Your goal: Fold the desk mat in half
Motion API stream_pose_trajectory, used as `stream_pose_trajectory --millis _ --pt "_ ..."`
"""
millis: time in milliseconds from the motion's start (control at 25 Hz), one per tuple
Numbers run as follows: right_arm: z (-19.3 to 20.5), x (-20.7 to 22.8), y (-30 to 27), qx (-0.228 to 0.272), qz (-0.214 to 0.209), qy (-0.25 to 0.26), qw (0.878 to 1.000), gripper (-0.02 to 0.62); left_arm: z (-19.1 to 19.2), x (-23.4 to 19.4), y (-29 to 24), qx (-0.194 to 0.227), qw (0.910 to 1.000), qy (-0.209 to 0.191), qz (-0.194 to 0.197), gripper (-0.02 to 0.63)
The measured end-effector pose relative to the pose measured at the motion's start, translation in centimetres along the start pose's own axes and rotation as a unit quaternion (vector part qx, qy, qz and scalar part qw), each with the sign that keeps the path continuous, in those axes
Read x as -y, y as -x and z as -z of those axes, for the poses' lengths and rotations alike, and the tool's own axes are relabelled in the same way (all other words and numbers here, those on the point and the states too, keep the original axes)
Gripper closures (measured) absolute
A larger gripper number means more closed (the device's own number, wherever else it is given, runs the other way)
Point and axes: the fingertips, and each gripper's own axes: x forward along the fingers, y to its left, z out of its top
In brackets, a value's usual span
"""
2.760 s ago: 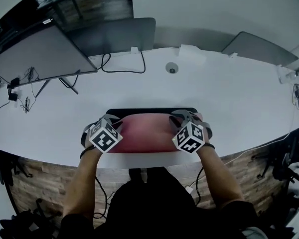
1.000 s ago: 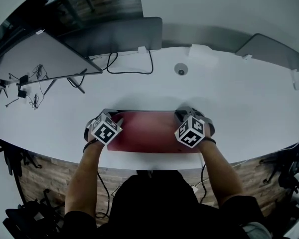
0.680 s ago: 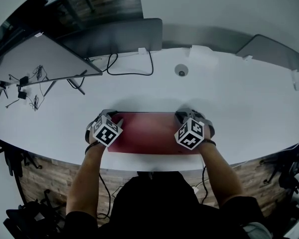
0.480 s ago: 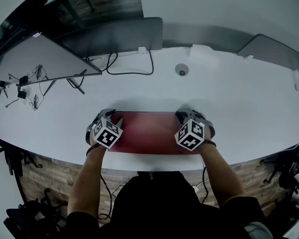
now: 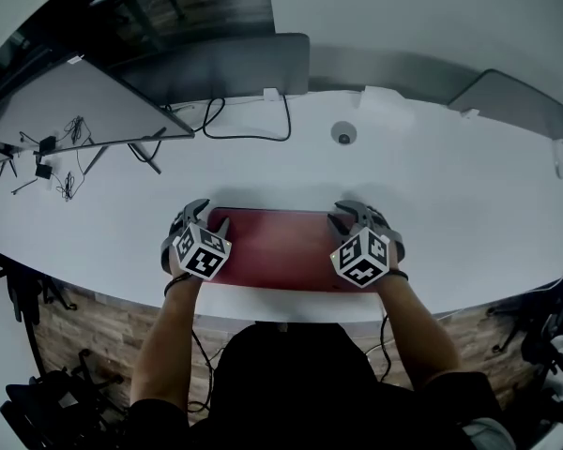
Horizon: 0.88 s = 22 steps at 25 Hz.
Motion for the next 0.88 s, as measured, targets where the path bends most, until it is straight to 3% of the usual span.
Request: stream_pose_trajectory --millis 280,680,880 --pt "-2.7 -0.3 3.2 0.051 0.013 -0.03 0.998 0.496 -2.0 0.4 3.4 0.06 0.9977 0.031 -0.011 0.393" --pt "-3.8 -3.6 8.0 0.063 0.057 -0.071 0.994 0.528 -3.0 2.6 8.1 0.153 0.985 0.076 0.022 0.394" --pt "-4.6 -7.1 9.4 0.039 0.053 -0.074 0.995 0.541 -2.8 3.1 10.8 0.182 0.9786 0.09 0.034 0.406"
